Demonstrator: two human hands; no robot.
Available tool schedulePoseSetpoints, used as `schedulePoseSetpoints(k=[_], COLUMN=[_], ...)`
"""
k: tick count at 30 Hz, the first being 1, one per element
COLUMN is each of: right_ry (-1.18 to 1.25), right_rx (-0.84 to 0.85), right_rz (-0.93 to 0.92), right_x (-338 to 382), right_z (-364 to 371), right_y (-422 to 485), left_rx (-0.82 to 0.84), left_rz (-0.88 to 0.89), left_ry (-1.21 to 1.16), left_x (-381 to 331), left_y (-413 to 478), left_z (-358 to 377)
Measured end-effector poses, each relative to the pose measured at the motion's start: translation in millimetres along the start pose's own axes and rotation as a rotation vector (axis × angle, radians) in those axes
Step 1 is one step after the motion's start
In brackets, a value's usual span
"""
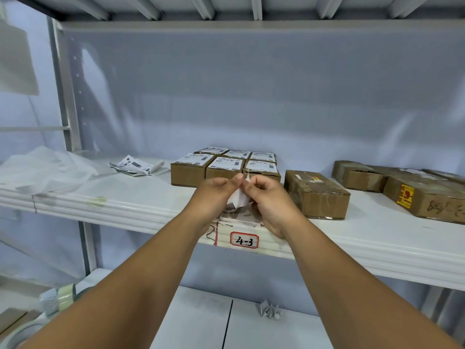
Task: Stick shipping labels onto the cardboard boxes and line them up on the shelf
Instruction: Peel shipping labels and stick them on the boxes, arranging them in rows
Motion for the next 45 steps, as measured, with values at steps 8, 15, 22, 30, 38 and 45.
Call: schedulePoseSetpoints(k=[8,15,22,30,38,45], right_ry=[0.079,0.215,0.2,0.167,0.162,0.138], right_rx=[-0.021,-0.053,-0.062,-0.108,-0.128,-0.145], right_rz=[0.018,0.065,0.058,0.024,0.017,0.038], right_x=[4.1,2.7,-1.2,-1.1,-1.6,-4.1], right_z=[1.8,1.4,-0.2,-6.1,-7.5,-9.3], right_y=[-2.8,-3.8,-1.3,0.5,0.4,0.7], left_rx=[0.036,0.051,0.011,0.005,-0.009,0.032], left_rz=[0.1,0.094,0.035,-0.039,-0.072,-0.139], left_ry=[0.012,-0.054,-0.126,-0.104,-0.109,-0.175], left_x=[0.4,0.6,1.3,3.5,5.2,4.5], left_y=[0.2,-1.2,0.0,-0.3,0.8,-1.2], left_z=[1.7,-0.4,-2.3,-2.3,-5.4,-7.5])
Point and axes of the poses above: each hand's wrist, its own y-axis towards the middle knuckle, its own z-axis out of the palm, x = y × z, the point moved 10 cm from there along y, towards the middle knuckle, and after that the axes turned 9 degrees about -z, right-handed, at the moved point
